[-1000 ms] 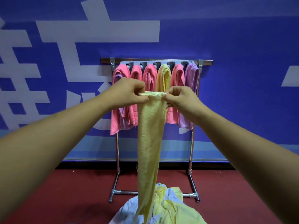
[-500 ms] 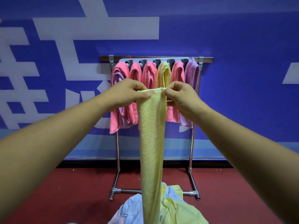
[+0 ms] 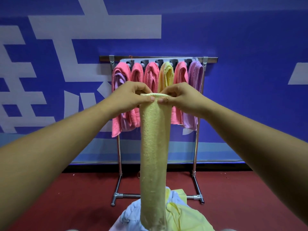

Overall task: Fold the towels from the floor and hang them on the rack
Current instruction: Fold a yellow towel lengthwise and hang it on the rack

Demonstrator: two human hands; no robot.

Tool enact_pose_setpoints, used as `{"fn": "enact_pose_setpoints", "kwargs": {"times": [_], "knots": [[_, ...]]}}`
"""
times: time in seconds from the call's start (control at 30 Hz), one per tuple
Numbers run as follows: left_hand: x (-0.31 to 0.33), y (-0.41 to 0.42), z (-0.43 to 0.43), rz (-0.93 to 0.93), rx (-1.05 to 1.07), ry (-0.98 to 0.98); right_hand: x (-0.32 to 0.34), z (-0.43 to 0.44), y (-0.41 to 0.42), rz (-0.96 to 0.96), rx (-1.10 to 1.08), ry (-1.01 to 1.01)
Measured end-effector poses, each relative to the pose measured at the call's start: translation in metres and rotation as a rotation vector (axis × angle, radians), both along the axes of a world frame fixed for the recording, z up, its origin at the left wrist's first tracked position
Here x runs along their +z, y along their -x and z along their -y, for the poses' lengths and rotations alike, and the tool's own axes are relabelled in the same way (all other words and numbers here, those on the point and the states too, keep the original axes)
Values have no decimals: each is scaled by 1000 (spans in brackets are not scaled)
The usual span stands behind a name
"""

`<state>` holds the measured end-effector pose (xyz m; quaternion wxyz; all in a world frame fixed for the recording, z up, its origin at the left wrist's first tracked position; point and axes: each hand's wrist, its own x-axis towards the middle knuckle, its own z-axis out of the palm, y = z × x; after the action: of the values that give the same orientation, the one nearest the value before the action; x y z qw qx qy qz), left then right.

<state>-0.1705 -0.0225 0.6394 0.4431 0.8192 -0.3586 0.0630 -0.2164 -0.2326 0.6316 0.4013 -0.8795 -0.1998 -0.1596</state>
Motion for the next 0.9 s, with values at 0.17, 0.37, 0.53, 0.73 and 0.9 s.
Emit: {"fn": "enact_pose_setpoints", "kwargs": {"times": [0.17,0.37,0.53,0.73,0.9], "knots": [[-5,-4,-3,-62,-55,136,9,1,-5,73,-35,-5],[-52,-5,-10,-307,-107,140,24,-8,-11,70,-55,-132],[-107,0,2,-431,-105,208,32,-19,-17,66,-86,-184],[-158,1,11,-518,-79,206,38,-20,-22,68,-122,-220],[-199,-1,5,-656,-52,125,38,-9,-28,73,-220,-372]]}}
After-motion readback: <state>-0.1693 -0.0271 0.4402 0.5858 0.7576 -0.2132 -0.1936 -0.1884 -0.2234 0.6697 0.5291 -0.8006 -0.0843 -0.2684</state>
